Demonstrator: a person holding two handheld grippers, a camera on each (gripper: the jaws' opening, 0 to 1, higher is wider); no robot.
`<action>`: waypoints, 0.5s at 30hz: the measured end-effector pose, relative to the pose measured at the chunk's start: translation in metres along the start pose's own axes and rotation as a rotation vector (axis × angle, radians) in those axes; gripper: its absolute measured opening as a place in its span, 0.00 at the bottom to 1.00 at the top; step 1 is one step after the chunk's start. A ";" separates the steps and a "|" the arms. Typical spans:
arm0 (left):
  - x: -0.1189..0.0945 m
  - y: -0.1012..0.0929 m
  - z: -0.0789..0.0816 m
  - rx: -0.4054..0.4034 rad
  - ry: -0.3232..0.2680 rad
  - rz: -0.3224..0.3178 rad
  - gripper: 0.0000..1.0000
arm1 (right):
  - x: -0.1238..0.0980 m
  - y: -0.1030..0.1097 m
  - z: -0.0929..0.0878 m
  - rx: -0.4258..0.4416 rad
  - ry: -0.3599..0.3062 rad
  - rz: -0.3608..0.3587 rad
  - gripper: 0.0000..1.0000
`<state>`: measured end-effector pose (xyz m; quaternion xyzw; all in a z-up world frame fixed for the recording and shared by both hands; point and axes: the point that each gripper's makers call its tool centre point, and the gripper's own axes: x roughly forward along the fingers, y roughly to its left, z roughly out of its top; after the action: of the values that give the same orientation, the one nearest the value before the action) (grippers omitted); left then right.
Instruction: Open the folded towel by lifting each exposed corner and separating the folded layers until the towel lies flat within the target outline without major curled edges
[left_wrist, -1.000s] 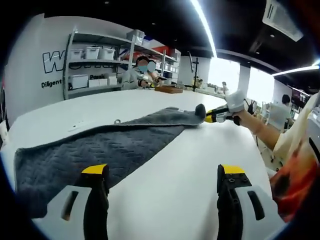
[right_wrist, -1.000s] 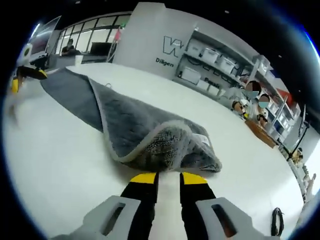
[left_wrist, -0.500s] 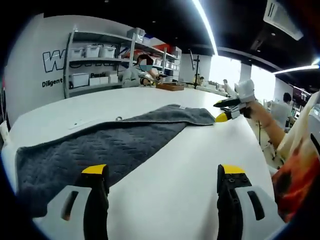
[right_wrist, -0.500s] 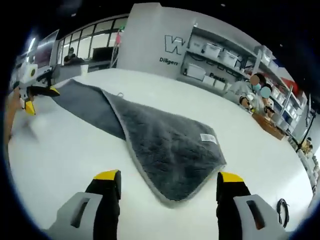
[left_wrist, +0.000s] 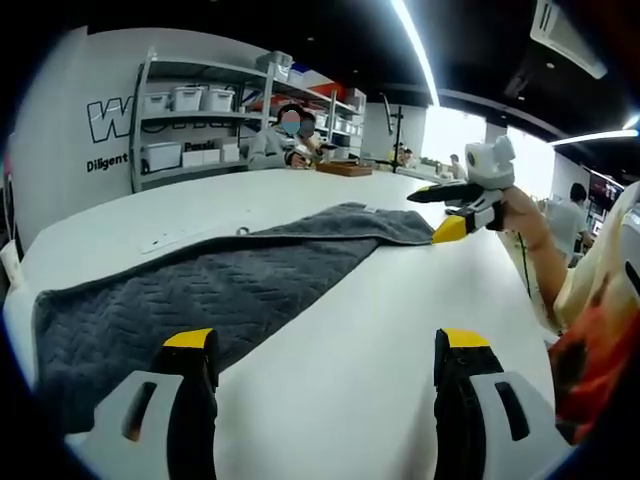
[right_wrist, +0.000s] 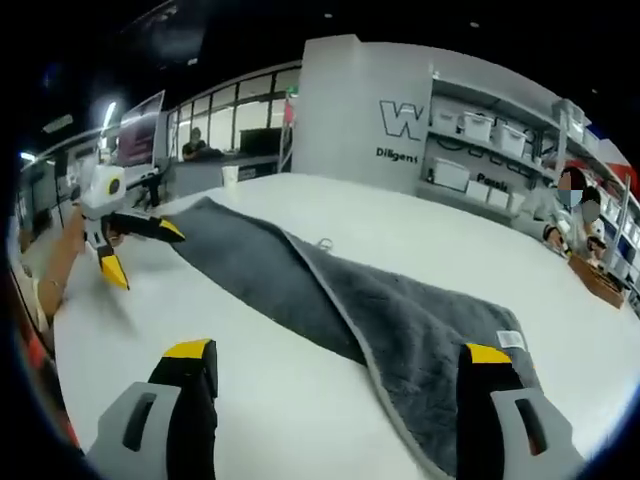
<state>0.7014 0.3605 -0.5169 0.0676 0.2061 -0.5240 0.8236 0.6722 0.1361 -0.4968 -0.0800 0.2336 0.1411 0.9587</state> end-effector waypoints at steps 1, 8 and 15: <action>0.000 0.001 -0.001 -0.001 0.002 0.003 0.88 | 0.007 0.005 0.002 -0.012 0.008 0.007 1.00; 0.000 0.006 -0.004 -0.002 0.012 0.019 0.88 | 0.036 0.028 0.012 -0.023 -0.021 0.078 1.00; 0.003 0.011 -0.010 -0.014 0.029 0.028 0.88 | 0.045 0.045 0.001 -0.054 -0.011 0.138 1.00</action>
<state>0.7100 0.3660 -0.5285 0.0722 0.2208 -0.5098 0.8283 0.6970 0.1892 -0.5210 -0.0886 0.2293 0.2134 0.9455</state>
